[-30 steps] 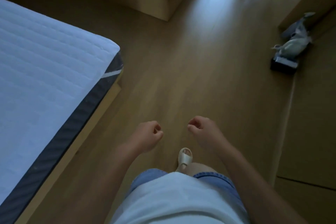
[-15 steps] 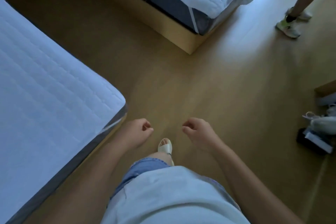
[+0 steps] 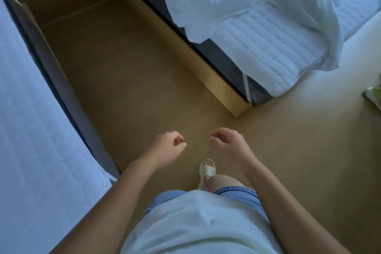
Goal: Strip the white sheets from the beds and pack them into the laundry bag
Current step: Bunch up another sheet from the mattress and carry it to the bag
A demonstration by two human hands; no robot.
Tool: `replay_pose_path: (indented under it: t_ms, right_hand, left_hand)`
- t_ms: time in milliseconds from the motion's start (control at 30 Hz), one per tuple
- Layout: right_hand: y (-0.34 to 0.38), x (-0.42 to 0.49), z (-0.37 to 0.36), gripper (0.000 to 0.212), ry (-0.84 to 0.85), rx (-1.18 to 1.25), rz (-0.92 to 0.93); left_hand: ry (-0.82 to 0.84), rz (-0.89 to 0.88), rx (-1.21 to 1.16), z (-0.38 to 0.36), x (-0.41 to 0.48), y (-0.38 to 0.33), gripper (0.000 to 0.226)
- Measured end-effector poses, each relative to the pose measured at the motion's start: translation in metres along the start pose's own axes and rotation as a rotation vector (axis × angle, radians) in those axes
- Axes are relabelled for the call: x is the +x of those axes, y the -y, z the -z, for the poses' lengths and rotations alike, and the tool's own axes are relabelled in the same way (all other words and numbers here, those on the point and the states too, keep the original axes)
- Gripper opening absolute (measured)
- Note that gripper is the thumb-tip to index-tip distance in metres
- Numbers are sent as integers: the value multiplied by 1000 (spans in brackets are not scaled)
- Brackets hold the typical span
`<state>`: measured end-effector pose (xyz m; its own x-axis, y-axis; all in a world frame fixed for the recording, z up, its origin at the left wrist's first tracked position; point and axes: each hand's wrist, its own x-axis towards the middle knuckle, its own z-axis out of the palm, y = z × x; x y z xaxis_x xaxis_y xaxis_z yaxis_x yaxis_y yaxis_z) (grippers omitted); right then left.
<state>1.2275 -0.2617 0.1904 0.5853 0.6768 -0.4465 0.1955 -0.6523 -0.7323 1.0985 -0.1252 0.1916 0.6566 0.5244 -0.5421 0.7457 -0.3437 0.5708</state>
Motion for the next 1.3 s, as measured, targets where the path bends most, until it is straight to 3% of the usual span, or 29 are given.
replay_pose_path:
  t_ms: [233,467,767,867,1133,1233,1300]
  right_hand:
    - [80,171,63,13,120,-64,88]
    - [138,333,80,10,150,-108,116]
    - [211,506,146,16,-21,-116,-38]
    - [207,557,163,16,-2,-247,-88]
    - [183,723,202,46,104,-474,-40]
    - [165,790,205,62,117,-754,51]
    - [149,831,202,88,186,-954,107]
  left_hand:
    - [-123,112,-137,78,123,-49,21]
    - [-94,104,-141,165,281,-75,23]
    - [80,-49,181,289,493,-146,28]
    - [99,-99,247,308,555,-171,36]
    - [205,-152,433,305,734,-226,54]
    - [236,-153,527,294,787,-226,58]
    - [234,-162,615,288,820,-222,65]
